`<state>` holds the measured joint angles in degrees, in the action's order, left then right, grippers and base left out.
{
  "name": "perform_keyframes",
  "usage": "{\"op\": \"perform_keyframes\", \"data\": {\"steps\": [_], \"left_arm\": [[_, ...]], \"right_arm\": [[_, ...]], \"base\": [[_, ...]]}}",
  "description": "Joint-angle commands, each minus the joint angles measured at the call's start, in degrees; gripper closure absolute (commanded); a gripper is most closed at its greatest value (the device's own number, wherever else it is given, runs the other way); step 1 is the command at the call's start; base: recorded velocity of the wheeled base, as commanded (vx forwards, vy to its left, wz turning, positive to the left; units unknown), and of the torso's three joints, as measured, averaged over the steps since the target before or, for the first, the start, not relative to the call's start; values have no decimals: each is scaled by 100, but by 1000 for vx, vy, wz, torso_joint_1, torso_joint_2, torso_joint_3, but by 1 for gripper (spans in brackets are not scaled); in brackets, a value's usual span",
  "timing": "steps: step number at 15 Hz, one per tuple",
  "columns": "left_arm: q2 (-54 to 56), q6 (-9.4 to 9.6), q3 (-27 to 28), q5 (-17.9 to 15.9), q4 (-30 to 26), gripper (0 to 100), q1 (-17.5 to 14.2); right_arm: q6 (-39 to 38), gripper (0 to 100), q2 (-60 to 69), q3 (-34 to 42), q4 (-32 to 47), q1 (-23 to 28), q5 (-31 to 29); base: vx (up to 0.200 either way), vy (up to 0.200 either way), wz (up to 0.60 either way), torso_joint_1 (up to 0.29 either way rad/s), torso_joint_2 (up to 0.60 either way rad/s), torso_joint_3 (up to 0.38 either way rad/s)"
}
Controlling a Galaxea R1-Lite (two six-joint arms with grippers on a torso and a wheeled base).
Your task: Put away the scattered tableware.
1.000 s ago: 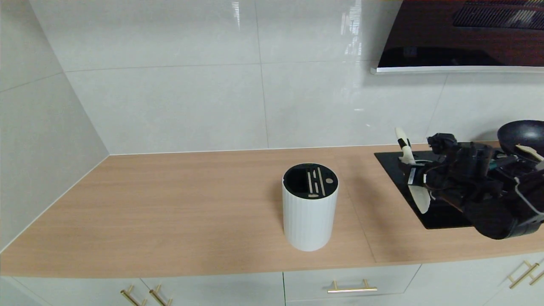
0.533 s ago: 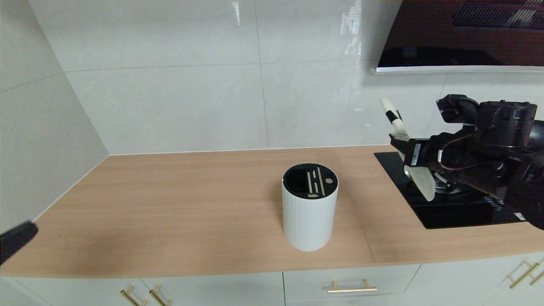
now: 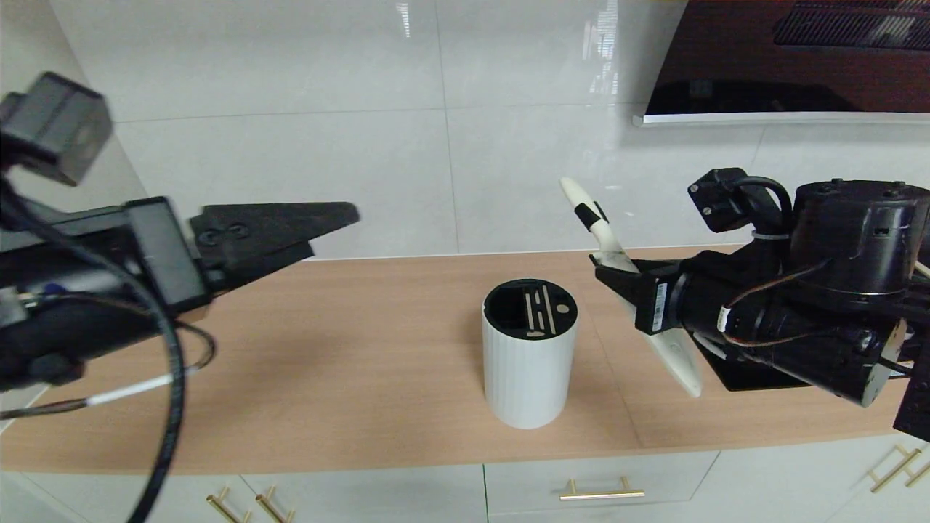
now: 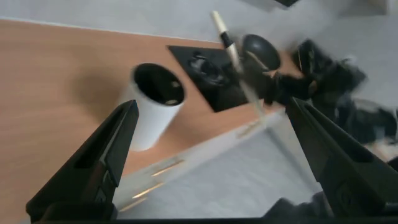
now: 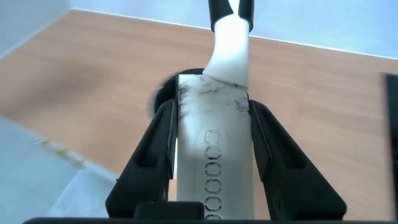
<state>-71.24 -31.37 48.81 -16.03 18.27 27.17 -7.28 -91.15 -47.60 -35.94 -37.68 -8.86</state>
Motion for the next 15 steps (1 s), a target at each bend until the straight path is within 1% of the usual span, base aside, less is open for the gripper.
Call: {"op": "perform_keyframes", "data": {"steps": [1, 2, 3, 4, 5, 7, 10, 13, 14, 15], "left_arm": [[-1841, -159, 427, 65, 704, 0, 640], [-2122, -247, 419, 127, 1003, 0, 684], [-2333, -397, 427, 153, 1275, 0, 710], [-2684, -511, 551, 206, 1618, 0, 746], [-2851, -502, 612, 337, 1785, 0, 833], [-2957, -511, 700, 504, 1838, 0, 904], [-2948, -546, 735, 663, 1882, 0, 992], [-3036, -608, 735, 724, 2022, 0, 1062], [-3133, -783, 761, 794, 2242, 0, 1080], [-3159, -801, 761, 794, 2286, 0, 1097]], "right_arm": [[-204, 100, 1, -12, -27, -354, -1], [-265, 100, 1, -12, -45, -477, -1], [-292, 100, -26, -12, -45, -556, -1], [-301, 100, -87, 6, -54, -723, 7], [-327, 100, -175, -3, -115, -881, -1], [-424, 100, -316, -12, -159, -1040, -54], [-529, 100, -500, -126, -159, -1215, -353], [-555, 100, -597, -188, -168, -1250, -388], [-643, 100, -615, -205, -229, -1330, -406], [-678, 100, -641, -223, -282, -1347, -415]], "base": [[0, 0, 0, 0, 0, 0], [0, 0, 0, 0, 0, 0], [0, 0, 0, 0, 0, 0], [0, 0, 0, 0, 0, 0], [0, 0, 0, 0, 0, 0], [0, 0, 0, 0, 0, 0], [0, 0, 0, 0, 0, 0], [0, 0, 0, 0, 0, 0], [0, 0, 0, 0, 0, 0], [0, 0, 0, 0, 0, 0]]}}
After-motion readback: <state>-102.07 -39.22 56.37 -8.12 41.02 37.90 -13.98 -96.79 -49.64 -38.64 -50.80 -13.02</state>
